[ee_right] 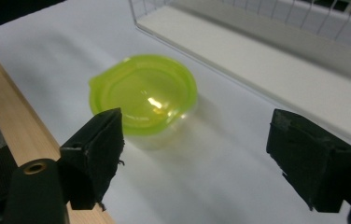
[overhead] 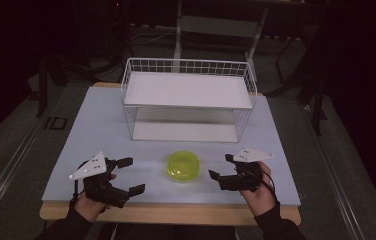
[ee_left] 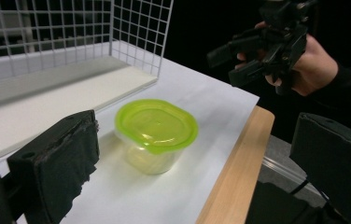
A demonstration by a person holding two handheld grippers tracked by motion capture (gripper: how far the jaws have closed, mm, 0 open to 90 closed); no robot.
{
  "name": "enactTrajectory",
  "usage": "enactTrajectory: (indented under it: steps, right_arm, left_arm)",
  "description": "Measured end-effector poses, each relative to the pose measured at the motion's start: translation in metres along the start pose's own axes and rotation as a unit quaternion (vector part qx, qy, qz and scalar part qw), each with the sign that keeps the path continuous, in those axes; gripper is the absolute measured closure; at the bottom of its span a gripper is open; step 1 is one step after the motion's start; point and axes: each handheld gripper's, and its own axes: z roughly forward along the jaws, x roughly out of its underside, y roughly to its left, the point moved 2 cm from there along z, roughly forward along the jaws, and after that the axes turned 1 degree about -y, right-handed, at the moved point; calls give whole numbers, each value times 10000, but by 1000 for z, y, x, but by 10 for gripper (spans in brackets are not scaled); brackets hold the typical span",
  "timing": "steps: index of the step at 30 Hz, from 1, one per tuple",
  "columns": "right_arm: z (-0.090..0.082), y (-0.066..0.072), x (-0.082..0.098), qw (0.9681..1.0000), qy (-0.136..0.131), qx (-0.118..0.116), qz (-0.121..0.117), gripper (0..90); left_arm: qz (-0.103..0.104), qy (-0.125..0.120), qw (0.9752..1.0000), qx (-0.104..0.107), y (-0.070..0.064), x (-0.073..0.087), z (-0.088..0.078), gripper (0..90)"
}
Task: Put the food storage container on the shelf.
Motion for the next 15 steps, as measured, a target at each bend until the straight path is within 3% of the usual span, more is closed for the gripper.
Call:
enactTrajectory:
  steps: [6, 10, 15]
  right_arm:
    - [-6, 5, -13, 9996, -93, -71, -251, 185]
    - [-7, 5, -19, 9987, -150, 67, -481, 157]
    - [-7, 1, -27, 9996, -207, 92, -170, 148]
  left_arm:
    - [84, 272, 9995, 113, -7, -18, 18, 22]
    - [97, 459, 9987, 185, -6, -31, 30, 22]
    - [25, 640, 9979, 139, 0, -39, 46, 22]
